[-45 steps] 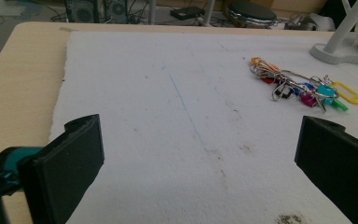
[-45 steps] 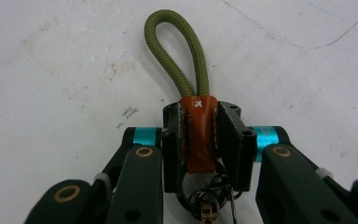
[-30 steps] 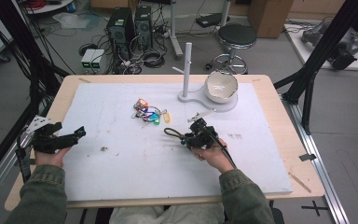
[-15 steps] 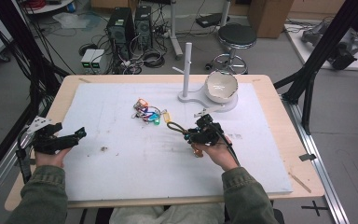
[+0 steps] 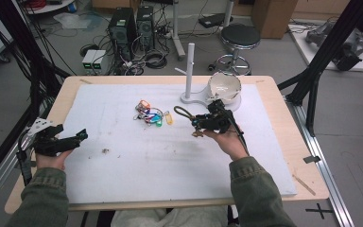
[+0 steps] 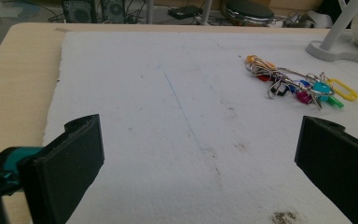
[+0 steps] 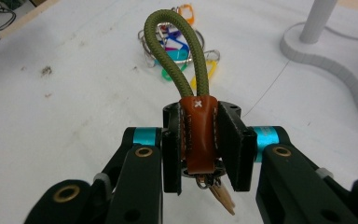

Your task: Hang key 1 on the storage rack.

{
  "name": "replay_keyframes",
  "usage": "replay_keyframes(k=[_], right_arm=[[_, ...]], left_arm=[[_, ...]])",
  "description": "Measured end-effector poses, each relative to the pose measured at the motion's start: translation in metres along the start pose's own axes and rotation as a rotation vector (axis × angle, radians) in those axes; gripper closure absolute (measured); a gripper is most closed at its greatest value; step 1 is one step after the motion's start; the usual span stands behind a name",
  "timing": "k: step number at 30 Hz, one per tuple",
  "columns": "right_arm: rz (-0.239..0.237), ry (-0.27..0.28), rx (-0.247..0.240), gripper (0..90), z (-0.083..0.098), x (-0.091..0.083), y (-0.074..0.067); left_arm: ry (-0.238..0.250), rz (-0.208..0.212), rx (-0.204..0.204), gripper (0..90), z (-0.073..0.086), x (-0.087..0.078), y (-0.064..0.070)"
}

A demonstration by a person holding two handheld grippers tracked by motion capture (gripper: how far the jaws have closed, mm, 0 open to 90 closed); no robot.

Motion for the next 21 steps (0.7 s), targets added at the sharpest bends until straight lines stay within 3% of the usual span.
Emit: replay_keyframes(k=[21], right_arm=[[0.055, 0.054, 0.025, 71.6, -0.059, -0.008, 0.027]], left_arm=[[-0.004, 0.006, 0.005, 1.7, 0.001, 0.001, 0.001]])
Point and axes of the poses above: each handheld gripper's, and its own axes: x roughly forward along the jaws, z roughly out of its underside, y roughly to its right, the point moved 10 cm from there along x, roughly forward along the jaws, and after that the axes turned 10 degrees about y, right-handed, at the moved point
